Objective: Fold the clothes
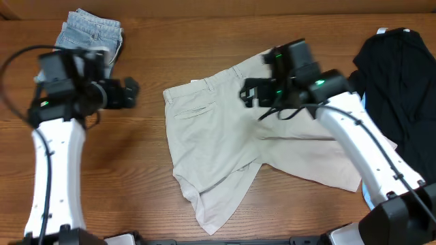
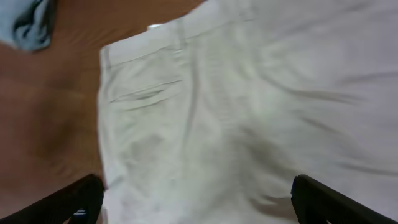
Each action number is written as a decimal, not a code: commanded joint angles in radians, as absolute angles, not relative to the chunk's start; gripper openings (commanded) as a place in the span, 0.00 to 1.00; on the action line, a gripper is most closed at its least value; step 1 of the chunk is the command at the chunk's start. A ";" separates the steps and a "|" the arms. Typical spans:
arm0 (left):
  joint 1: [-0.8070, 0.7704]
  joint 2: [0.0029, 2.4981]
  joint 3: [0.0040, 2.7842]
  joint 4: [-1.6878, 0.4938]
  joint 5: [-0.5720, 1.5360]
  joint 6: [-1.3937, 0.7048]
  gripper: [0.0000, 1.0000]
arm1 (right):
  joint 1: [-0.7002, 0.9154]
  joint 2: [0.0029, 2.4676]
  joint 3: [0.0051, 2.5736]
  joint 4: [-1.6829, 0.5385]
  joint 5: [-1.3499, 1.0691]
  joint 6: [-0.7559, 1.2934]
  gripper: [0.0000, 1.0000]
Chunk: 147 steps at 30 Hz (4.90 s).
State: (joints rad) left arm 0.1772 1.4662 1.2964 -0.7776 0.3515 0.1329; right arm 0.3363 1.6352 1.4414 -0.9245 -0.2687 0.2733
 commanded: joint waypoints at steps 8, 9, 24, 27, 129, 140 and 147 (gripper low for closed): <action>-0.103 1.708 1.312 -0.879 0.385 0.328 0.92 | 0.169 1.599 1.460 -0.958 -0.192 0.189 1.00; -0.126 1.732 1.312 -0.885 0.385 0.340 0.92 | 0.167 1.599 1.460 -0.957 -0.190 0.181 1.00; -0.251 1.971 1.312 -0.933 0.170 0.296 0.71 | 0.166 1.635 1.459 -0.957 -0.157 0.179 1.00; -0.249 2.014 1.312 -0.926 0.086 0.243 0.72 | 0.166 1.645 1.459 -0.957 -0.157 0.179 1.00; -0.148 2.188 2.341 -1.253 -0.134 0.072 1.00 | 0.706 1.911 1.175 -0.680 -0.307 0.873 0.04; -0.142 2.188 2.341 -1.266 -0.133 0.074 1.00 | 0.706 1.863 1.301 -1.018 -0.203 0.728 0.04; -0.142 2.188 2.341 -1.264 -0.127 0.072 1.00 | 0.704 1.879 1.295 -0.867 -0.116 0.798 0.54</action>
State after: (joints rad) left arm -0.1478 2.1971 2.3363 -1.2633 -0.1246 0.0803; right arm 0.7010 1.8961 1.2827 -0.8936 -0.1757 0.7433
